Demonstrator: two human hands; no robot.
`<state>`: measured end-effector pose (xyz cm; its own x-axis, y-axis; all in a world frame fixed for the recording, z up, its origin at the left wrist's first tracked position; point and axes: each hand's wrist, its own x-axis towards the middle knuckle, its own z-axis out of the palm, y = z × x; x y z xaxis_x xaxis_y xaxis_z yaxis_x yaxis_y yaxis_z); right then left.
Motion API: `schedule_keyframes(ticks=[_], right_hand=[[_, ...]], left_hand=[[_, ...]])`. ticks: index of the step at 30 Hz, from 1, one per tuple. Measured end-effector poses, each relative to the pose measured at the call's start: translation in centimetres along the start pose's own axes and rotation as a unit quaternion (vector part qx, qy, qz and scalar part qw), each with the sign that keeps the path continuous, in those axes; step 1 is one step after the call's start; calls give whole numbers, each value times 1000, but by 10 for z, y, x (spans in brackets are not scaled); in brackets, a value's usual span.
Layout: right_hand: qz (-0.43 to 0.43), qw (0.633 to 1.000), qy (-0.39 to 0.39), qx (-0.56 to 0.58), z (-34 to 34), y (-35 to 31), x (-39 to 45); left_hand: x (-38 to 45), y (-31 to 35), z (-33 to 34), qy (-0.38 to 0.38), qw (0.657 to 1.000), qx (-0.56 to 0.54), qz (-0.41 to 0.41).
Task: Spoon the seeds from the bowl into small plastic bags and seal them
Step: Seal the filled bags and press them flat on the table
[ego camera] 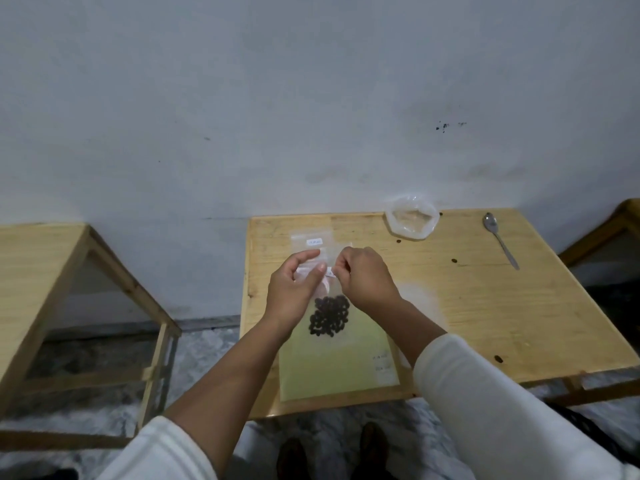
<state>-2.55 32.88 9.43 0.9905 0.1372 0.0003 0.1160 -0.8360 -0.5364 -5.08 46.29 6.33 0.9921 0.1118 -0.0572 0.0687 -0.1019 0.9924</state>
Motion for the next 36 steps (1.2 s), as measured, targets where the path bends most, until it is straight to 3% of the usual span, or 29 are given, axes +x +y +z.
schedule_keyframes(ticks=[7, 11, 19, 23, 26, 31, 36], right_hand=[[-63, 988, 136, 32, 5, -11, -12], [-150, 979, 136, 13, 17, -9, -21], [-116, 981, 153, -6, 20, -4, -15], [-86, 985, 149, -5, 22, 10, -5], [-59, 986, 143, 57, 26, 20, 3], [-18, 978, 32, 204, 31, 32, 20], [82, 945, -20, 317, 35, 47, 54]], left_hand=[[6, 7, -4, 40, 999, -32, -5], [12, 14, -7, 39, 998, -47, 4], [21, 14, -1, 39, 999, -33, 8], [28, 9, -1, 49, 999, -21, 4], [40, 0, -7, 74, 997, -31, -17], [66, -7, -11, 88, 994, -20, -56], [95, -13, -6, 86, 994, 25, -69]])
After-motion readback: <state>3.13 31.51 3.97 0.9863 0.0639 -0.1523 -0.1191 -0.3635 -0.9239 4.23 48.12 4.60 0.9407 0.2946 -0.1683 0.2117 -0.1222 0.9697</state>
